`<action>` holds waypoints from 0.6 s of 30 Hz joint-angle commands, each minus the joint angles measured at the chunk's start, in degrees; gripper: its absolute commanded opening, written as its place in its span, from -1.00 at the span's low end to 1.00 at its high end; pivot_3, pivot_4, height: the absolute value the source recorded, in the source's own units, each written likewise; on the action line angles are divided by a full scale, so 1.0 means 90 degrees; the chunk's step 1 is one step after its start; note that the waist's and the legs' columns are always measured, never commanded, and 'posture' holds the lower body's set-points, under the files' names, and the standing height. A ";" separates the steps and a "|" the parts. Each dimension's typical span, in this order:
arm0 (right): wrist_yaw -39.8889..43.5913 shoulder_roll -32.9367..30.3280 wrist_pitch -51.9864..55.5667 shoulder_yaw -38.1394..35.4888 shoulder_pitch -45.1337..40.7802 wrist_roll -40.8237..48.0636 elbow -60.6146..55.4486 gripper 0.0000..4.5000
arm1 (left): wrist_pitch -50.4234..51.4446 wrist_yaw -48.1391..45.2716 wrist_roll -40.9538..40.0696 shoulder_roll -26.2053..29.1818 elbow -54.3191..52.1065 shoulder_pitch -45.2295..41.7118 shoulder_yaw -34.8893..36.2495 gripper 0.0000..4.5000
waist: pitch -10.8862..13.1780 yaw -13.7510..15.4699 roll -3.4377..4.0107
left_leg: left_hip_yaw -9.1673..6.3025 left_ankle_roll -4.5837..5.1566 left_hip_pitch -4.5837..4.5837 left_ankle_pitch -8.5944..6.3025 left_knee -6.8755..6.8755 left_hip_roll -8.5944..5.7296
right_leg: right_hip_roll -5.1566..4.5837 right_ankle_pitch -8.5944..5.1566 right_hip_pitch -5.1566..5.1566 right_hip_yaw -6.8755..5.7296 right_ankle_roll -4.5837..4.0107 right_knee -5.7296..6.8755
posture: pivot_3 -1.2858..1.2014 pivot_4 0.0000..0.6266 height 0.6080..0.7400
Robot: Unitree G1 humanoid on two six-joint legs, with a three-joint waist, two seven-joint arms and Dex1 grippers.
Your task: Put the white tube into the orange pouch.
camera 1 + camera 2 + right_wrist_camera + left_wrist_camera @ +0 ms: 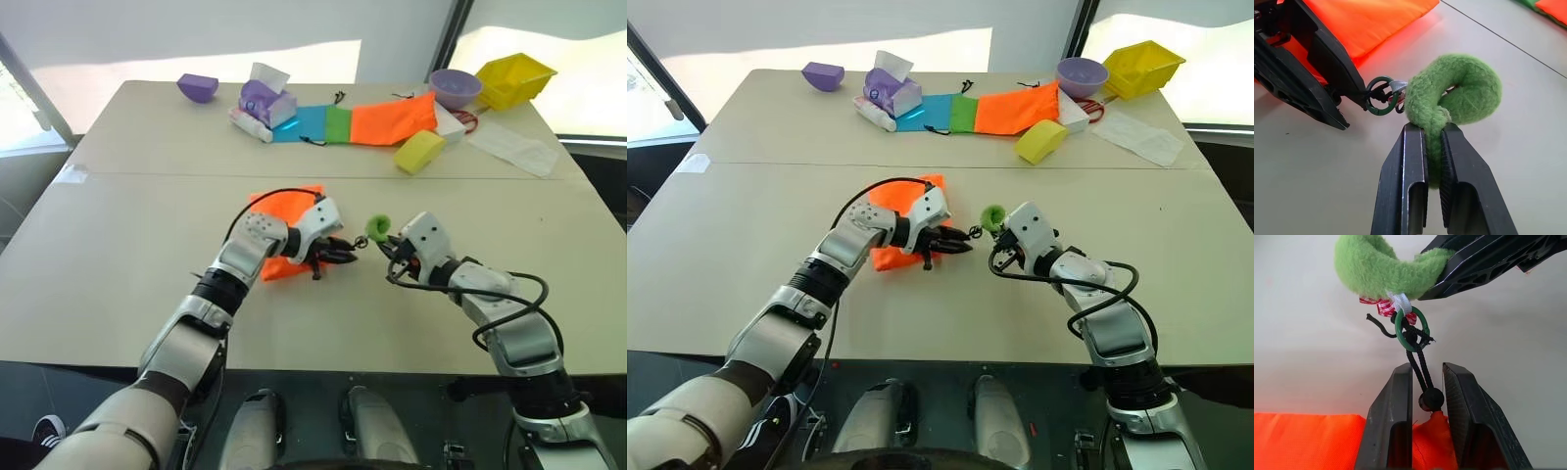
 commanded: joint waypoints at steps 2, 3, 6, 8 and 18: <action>-0.0011 -0.0034 0.0006 -0.0027 -0.0104 -0.0026 -0.0296 -1.00 | -0.0411 0.0036 0.0104 0.0084 -0.0219 0.0100 0.0032 -0.90 | 0.0000 -0.0004 0.0000 | 0.0000 0.0000 0.0000 0.0000 0.0000 0.0000 | 0.0000 0.0000 0.0000 0.0000 0.0000 0.0001 | 0.03 -0.52 1.00; -0.0013 -0.0035 0.0001 -0.0022 -0.0096 -0.0033 -0.0306 -1.00 | -0.0196 0.0025 0.0000 0.0055 -0.0266 0.0110 0.0104 -0.90 | 0.0000 -0.0004 0.0000 | 0.0000 0.0000 0.0000 0.0000 0.0000 0.0001 | 0.0000 0.0000 0.0000 0.0000 0.0000 0.0001 | 0.03 -0.52 1.00; -0.0018 -0.0030 0.0020 -0.0023 -0.0087 -0.0034 -0.0332 -1.00 | -0.0041 -0.0031 -0.0017 0.0075 -0.0296 0.0143 0.0109 -0.90 | 0.0000 0.0003 0.0000 | -0.0001 0.0000 0.0001 0.0000 0.0000 0.0001 | 0.0000 0.0000 0.0000 0.0000 0.0000 0.0003 | 0.03 -0.52 1.00; -0.0020 -0.0025 0.0032 -0.0022 -0.0090 -0.0033 -0.0339 -1.00 | -0.0070 -0.0013 0.0025 0.0090 -0.0287 0.0156 0.0084 -0.90 | 0.0000 -0.0003 0.0000 | 0.0000 0.0000 0.0001 0.0000 0.0000 0.0000 | 0.0000 0.0000 0.0000 0.0000 0.0000 0.0003 | 0.03 -0.52 1.00; -0.0812 0.0302 0.0205 -0.0783 -0.0551 -0.0002 0.0217 -1.00 | -0.0081 -0.0259 -0.0027 0.0406 -0.0294 0.0105 0.0162 -0.90 | -0.0001 -0.0008 0.0001 | -0.0003 0.0000 0.0008 0.0000 0.0001 0.0001 | 0.0006 0.0001 0.0000 0.0007 -0.0002 0.0010 | 0.03 -0.52 1.00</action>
